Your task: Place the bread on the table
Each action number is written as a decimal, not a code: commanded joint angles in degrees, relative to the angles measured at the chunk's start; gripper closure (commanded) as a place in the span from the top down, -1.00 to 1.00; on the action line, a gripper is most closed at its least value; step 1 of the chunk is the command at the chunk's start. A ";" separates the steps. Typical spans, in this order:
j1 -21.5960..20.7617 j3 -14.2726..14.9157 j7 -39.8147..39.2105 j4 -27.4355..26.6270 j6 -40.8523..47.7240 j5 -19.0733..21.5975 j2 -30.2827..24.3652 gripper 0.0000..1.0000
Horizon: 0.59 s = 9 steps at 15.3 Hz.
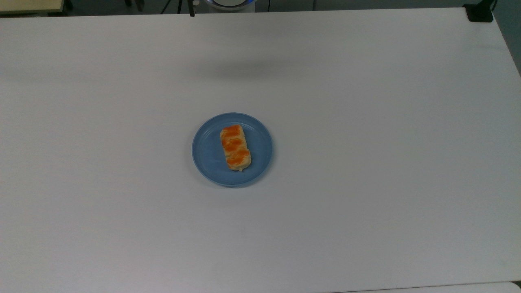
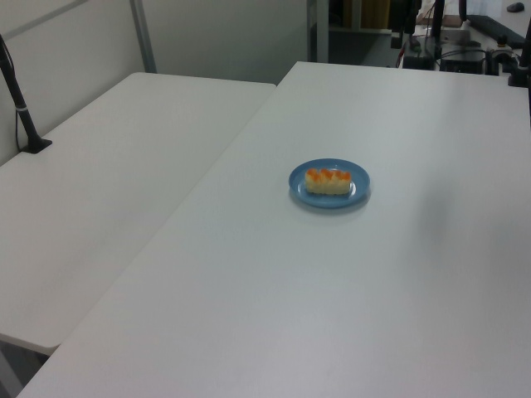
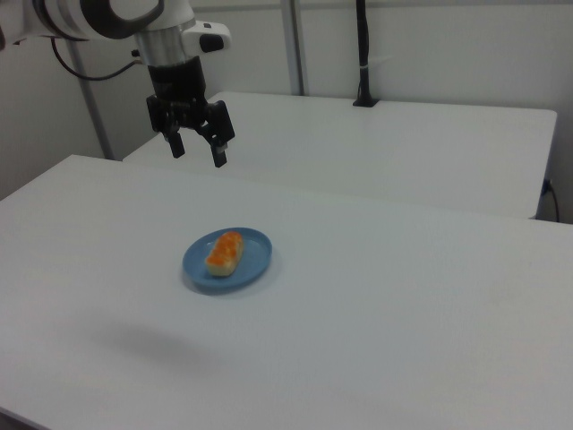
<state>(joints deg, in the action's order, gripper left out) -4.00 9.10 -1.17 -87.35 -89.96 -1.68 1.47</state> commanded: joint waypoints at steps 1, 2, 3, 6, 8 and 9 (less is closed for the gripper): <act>-0.05 -0.05 -0.68 -0.19 0.75 0.10 -0.33 1.00; -0.05 -0.05 -0.68 -0.28 0.75 0.10 -0.24 1.00; -0.13 -0.13 -0.77 -0.28 0.66 0.27 -0.24 1.00; -0.40 -0.22 -1.12 -0.63 -0.82 0.28 0.63 1.00; -0.40 -0.22 -1.21 -0.63 -2.76 0.28 2.38 1.00; -0.49 -0.22 -1.21 -0.63 -4.33 0.28 3.70 1.00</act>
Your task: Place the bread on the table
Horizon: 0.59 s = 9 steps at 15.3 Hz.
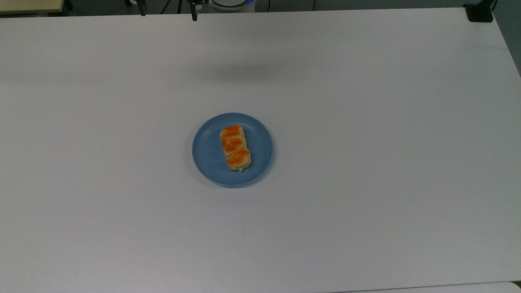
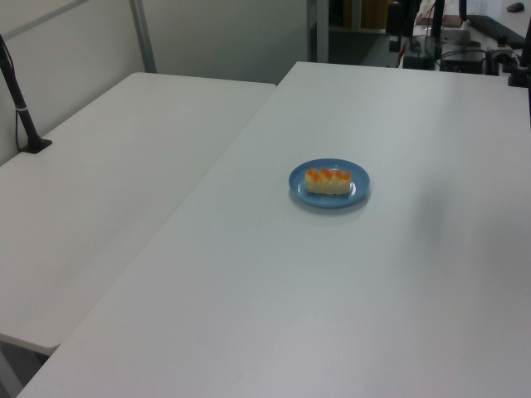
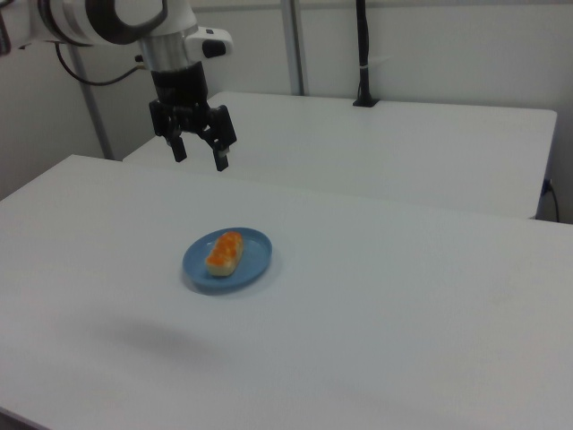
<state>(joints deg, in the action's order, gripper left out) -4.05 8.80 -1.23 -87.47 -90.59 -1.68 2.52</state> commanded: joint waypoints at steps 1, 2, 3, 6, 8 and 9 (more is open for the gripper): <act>-0.43 0.08 -1.14 -0.51 -5.54 0.27 3.97 1.00; -0.43 0.08 -1.14 -0.51 -7.39 0.27 5.63 1.00; -0.43 0.08 -1.14 -0.60 -8.97 0.19 6.96 1.00; -0.43 -0.01 -1.14 -0.69 -11.62 -0.17 11.18 1.00; -0.52 -0.09 -1.14 -0.69 -13.64 -0.25 12.94 1.00; -0.52 -0.09 -1.14 -0.69 -14.34 -0.25 13.82 1.00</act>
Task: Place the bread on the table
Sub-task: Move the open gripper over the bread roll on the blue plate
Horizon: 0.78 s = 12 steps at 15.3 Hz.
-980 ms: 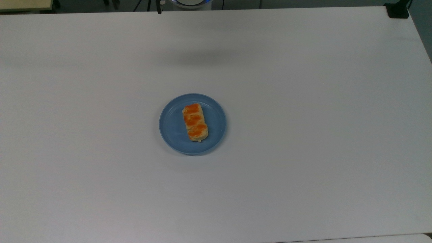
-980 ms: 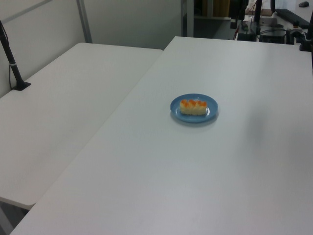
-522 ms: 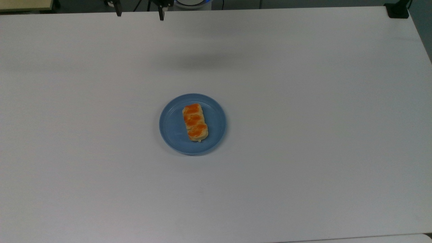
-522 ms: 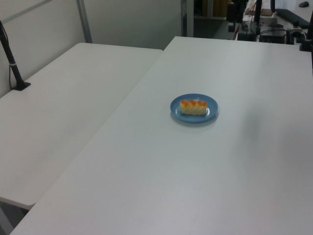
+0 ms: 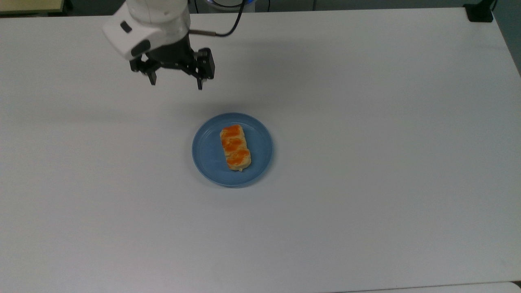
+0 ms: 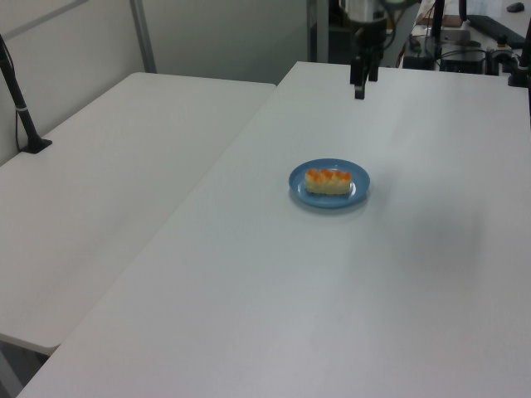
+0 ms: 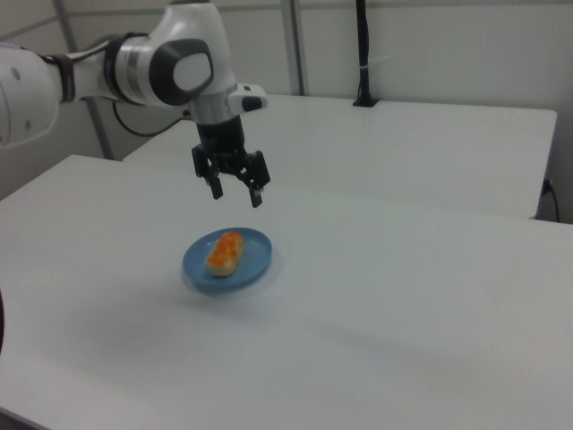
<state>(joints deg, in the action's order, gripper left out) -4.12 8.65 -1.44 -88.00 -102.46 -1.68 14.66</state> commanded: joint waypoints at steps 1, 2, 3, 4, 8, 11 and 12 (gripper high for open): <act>-0.45 0.05 -0.93 -0.16 -3.27 -0.25 2.47 1.00; -0.45 0.05 -0.93 -0.16 -4.41 -0.34 3.26 1.00; -0.45 0.05 -0.93 -0.16 -5.46 -0.43 4.23 1.00; -0.45 0.05 -0.93 -0.25 -6.26 -0.52 5.28 1.00; -0.97 -0.30 -1.98 -0.16 -9.77 -1.75 9.68 1.00; -2.11 -0.30 -1.46 -0.16 -11.71 -1.92 12.40 1.00; -2.82 -0.30 -1.19 -0.16 -11.89 -1.66 12.85 1.00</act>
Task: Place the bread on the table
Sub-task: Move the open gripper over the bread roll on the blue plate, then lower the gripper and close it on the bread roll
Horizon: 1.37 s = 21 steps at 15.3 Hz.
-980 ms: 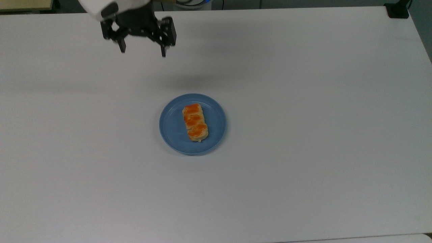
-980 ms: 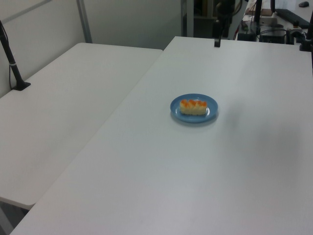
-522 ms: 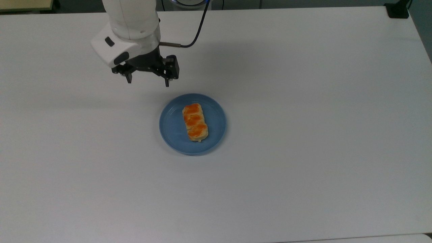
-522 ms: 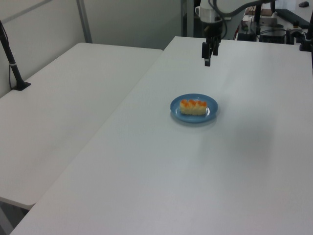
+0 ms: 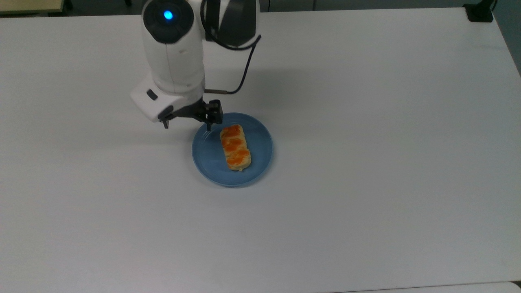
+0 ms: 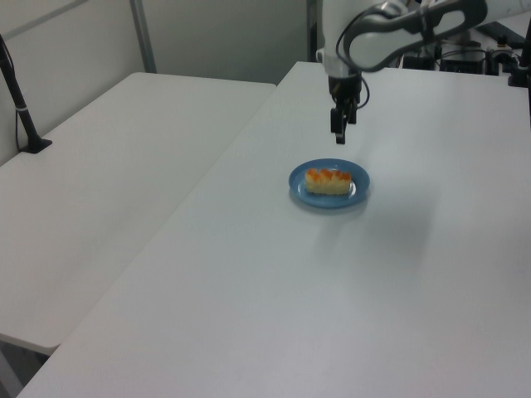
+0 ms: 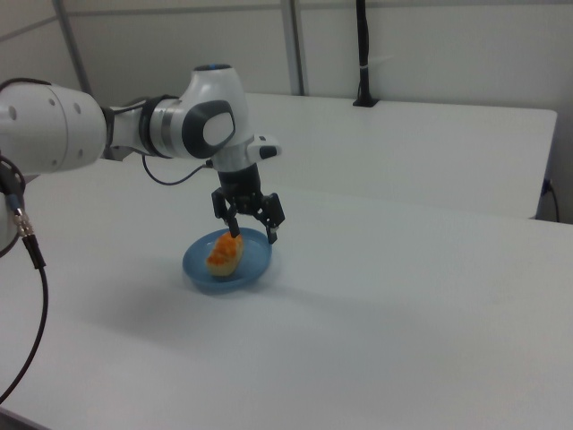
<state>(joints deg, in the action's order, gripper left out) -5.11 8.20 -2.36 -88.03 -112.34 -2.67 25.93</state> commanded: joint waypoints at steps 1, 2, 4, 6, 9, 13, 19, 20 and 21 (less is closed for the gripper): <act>-2.01 -0.02 0.07 -0.13 -2.01 -0.15 1.67 1.00; -2.18 -0.20 0.33 -0.13 -1.83 0.03 1.58 1.00; -2.45 -1.86 1.91 -0.13 -1.48 0.12 1.41 1.00; -2.45 -3.70 4.45 -0.13 -2.00 0.03 1.58 1.00; -2.97 -5.12 6.05 -0.30 -2.10 -0.14 2.37 1.00; -3.59 -5.21 6.14 -1.18 -5.42 -0.75 4.04 0.96; -3.59 -5.21 5.70 -1.45 -6.75 -1.37 5.71 0.28; -3.68 -5.21 5.70 -1.45 -6.75 -1.98 6.06 0.11; -3.68 -5.21 5.61 -1.45 -6.67 -2.07 6.06 -0.18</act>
<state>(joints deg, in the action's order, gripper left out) -8.42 2.84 2.74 -88.50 -117.84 -3.25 32.23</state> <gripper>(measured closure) 0.427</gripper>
